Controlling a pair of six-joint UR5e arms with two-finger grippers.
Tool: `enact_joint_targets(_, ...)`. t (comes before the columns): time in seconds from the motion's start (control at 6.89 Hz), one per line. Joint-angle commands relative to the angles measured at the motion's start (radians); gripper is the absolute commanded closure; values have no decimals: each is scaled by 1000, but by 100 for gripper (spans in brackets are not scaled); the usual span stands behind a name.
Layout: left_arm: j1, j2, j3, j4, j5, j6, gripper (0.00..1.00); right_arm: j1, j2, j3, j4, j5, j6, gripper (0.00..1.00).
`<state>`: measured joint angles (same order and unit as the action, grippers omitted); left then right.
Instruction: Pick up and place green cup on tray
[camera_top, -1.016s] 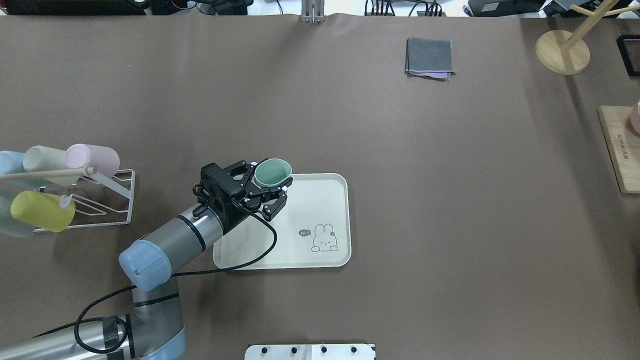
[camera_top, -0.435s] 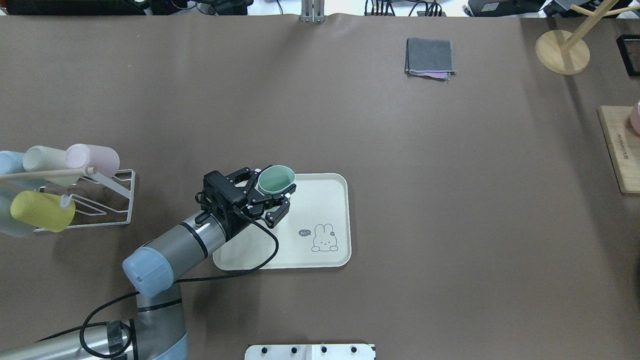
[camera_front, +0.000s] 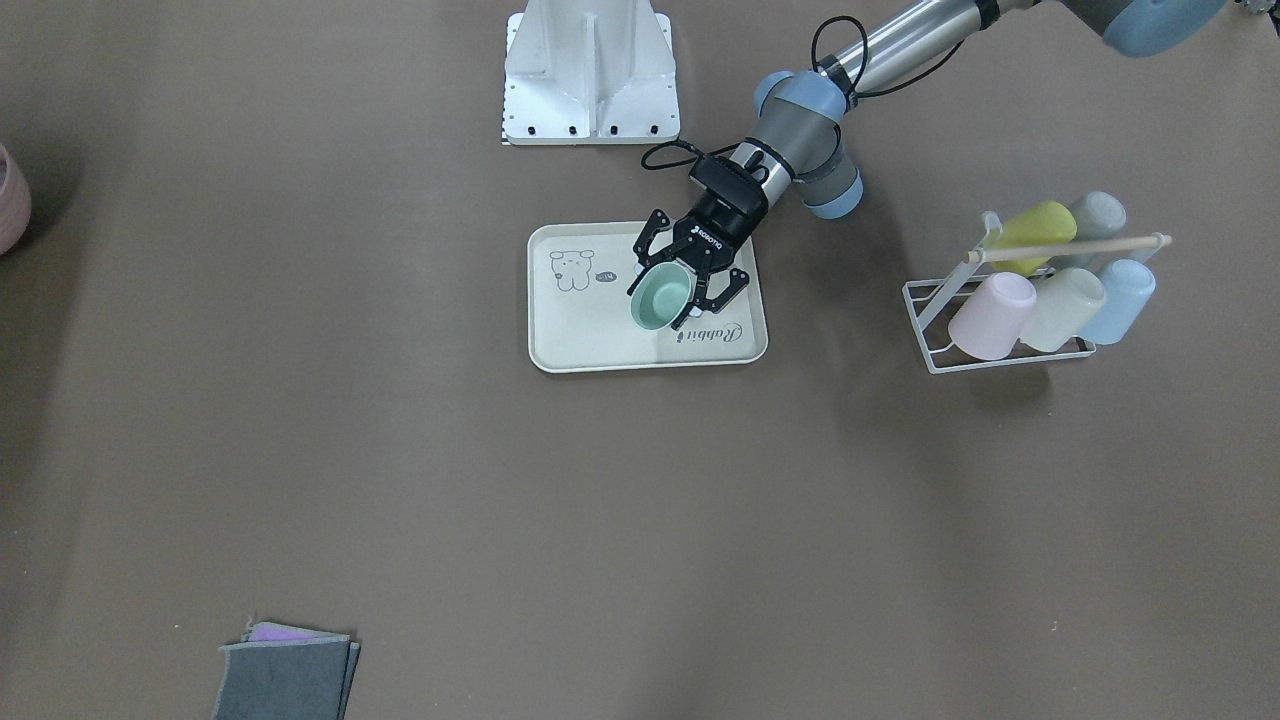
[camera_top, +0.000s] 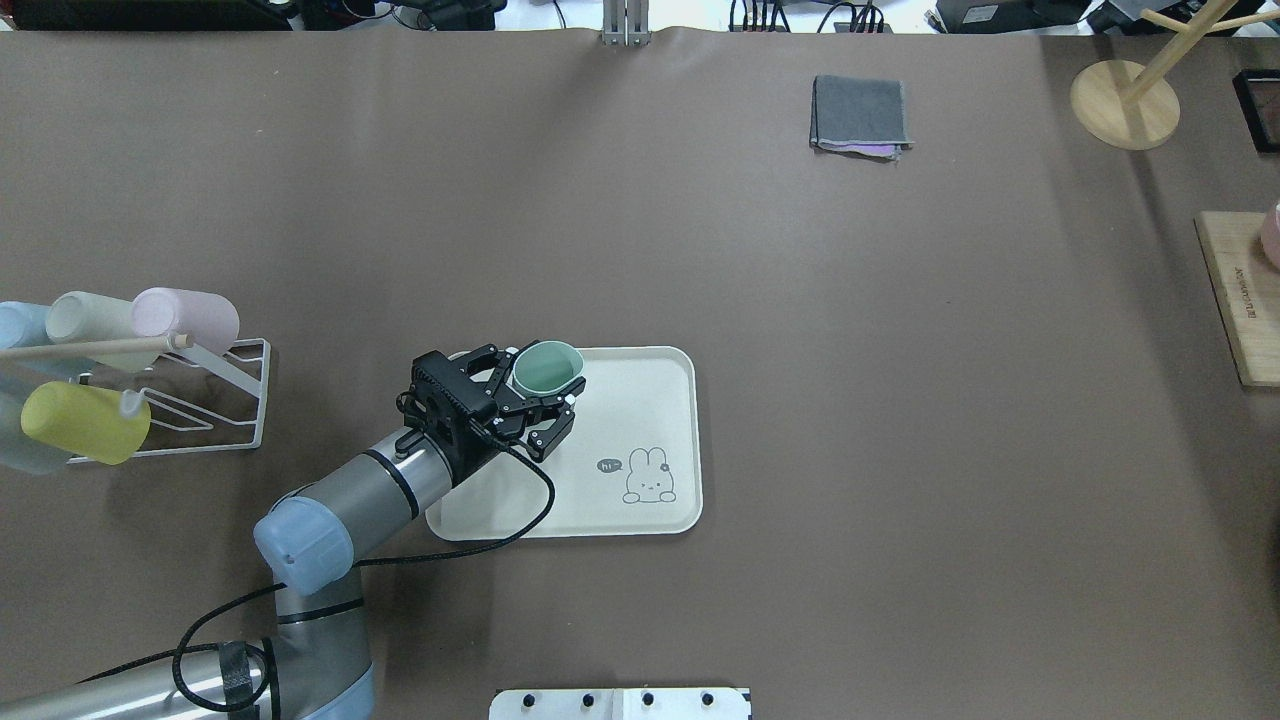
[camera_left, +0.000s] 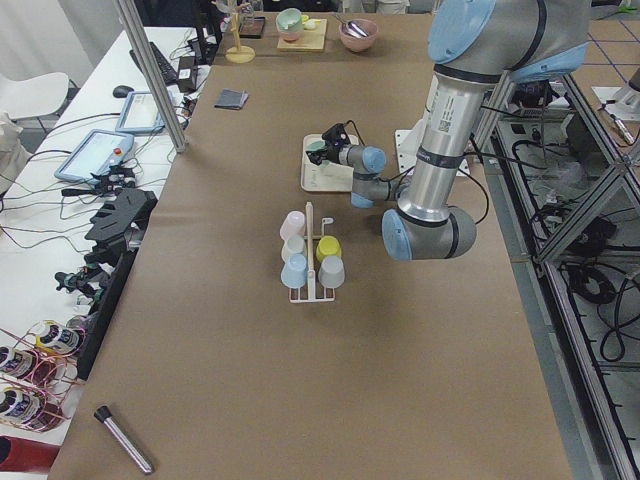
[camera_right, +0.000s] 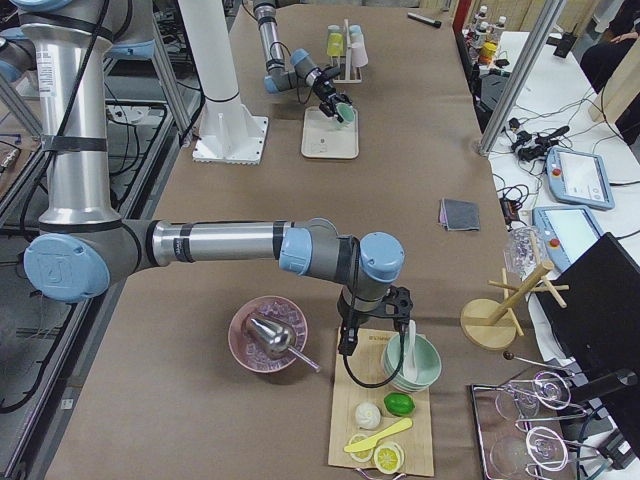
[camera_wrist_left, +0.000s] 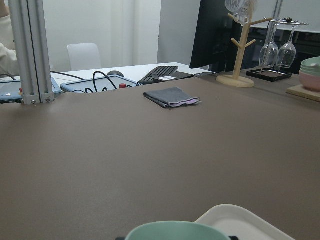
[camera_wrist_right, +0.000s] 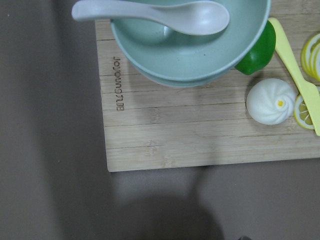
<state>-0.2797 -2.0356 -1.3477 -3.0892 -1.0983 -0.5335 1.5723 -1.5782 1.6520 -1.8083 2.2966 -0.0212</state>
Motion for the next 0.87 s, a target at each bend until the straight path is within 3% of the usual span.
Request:
enact_joint_targets(0.0, 1, -1, 2, 0, -2, 1, 36, 0, 1, -1, 4, 0, -3, 1)
enact_joint_targets(0.73, 1, -1, -4, 0, -3, 7, 28, 0, 1, -1, 6, 4, -3, 1)
